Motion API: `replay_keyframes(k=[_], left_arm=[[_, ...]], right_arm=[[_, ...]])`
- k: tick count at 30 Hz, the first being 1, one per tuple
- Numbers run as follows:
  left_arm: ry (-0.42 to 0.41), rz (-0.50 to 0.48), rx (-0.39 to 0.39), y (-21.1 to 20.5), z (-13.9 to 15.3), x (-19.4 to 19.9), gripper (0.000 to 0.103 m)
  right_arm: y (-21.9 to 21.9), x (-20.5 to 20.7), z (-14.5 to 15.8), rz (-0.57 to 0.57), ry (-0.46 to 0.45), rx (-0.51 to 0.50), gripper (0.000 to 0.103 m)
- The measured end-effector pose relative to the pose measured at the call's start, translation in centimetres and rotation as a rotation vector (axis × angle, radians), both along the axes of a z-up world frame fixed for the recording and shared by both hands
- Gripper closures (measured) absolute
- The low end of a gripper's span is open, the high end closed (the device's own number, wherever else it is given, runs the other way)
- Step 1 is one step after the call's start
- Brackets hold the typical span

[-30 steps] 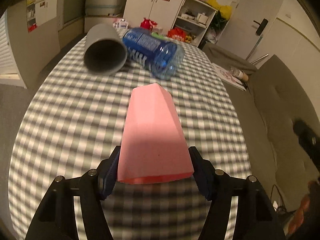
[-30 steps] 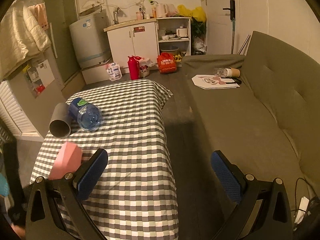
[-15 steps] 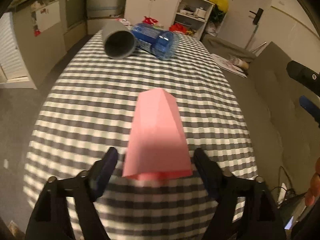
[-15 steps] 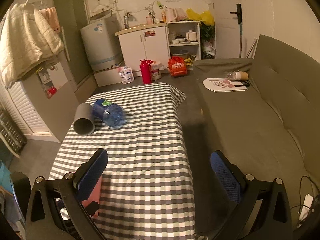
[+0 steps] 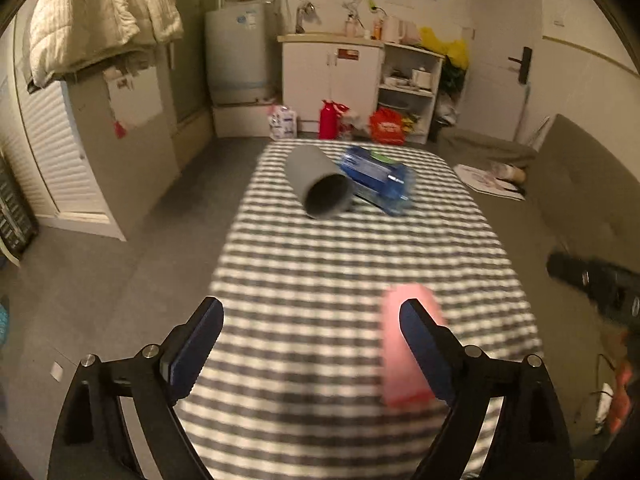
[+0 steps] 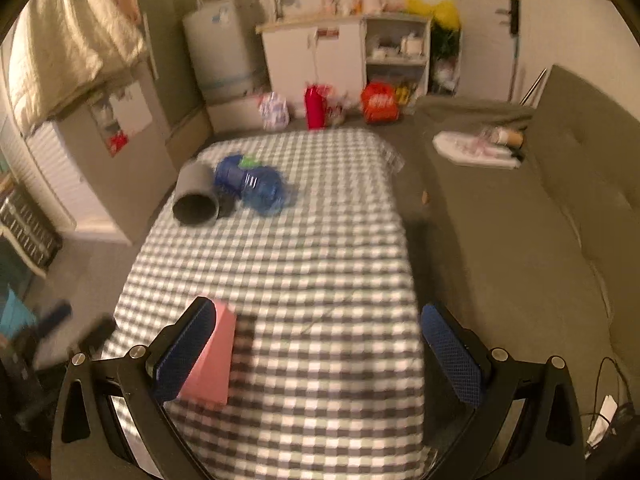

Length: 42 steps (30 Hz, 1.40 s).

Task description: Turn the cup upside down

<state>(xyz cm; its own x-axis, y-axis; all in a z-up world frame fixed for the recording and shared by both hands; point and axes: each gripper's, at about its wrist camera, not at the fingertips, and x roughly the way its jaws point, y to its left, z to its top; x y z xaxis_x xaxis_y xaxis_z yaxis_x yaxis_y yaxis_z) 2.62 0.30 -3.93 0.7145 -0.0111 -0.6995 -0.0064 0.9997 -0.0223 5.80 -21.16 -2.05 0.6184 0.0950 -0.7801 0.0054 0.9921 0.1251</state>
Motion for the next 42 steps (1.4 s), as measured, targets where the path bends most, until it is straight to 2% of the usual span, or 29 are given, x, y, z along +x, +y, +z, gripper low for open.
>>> replay_keyframes(k=[5, 7, 10, 14, 18, 21, 23, 26, 28, 31, 35, 39, 42], left_arm=[[0.007, -0.02, 0.044, 1.7, -0.7, 1.3, 0.01], [0.002, -0.019, 0.037, 2.5, -0.7, 1.7, 0.01], [0.009, -0.012, -0.012, 3.8, -0.9, 2.2, 0.01], [0.04, 0.009, -0.022, 4.8, -1.8, 2.8, 0.01], [0.09, 0.021, -0.052, 5.7, -3.0, 3.6, 0.01], [0.107, 0.031, -0.078, 6.2, -3.5, 3.9, 0.01], [0.113, 0.038, -0.078, 6.4, -3.7, 3.9, 0.01], [0.116, 0.042, -0.071, 6.3, -3.9, 3.9, 0.01], [0.118, 0.04, -0.066, 6.1, -3.9, 3.8, 0.01], [0.113, 0.035, -0.058, 5.6, -3.6, 3.6, 0.01], [0.103, 0.03, -0.051, 5.1, -3.2, 3.2, 0.01], [0.099, 0.028, -0.046, 4.8, -2.9, 3.1, 0.01], [0.099, 0.028, -0.052, 4.7, -2.8, 3.0, 0.01]], right_arm=[[2.4, 1.4, -2.2, 0.061, 0.164, 0.017, 0.0], [4.1, 2.0, -3.0, 0.113, 0.215, 0.003, 0.0], [6.1, 3.0, -3.9, 0.164, 0.258, -0.023, 0.0], [8.0, 4.9, -5.6, 0.183, 0.322, -0.031, 0.0], [9.8, 6.4, -6.8, 0.209, 0.346, -0.033, 0.002], [11.1, 7.4, -7.4, 0.229, 0.358, -0.051, 0.01], [11.5, 7.8, -8.1, 0.235, 0.374, -0.05, 0.025], [11.6, 7.9, -8.8, 0.25, 0.393, -0.016, 0.037], [11.7, 7.7, -8.6, 0.266, 0.383, 0.0, 0.043], [11.7, 7.1, -8.0, 0.277, 0.353, -0.001, 0.044], [10.9, 5.9, -5.5, 0.284, 0.239, 0.006, 0.045], [11.5, 4.3, -2.8, 0.313, 0.072, -0.086, 0.046], [12.6, 3.1, -2.1, 0.337, -0.026, -0.206, 0.047]])
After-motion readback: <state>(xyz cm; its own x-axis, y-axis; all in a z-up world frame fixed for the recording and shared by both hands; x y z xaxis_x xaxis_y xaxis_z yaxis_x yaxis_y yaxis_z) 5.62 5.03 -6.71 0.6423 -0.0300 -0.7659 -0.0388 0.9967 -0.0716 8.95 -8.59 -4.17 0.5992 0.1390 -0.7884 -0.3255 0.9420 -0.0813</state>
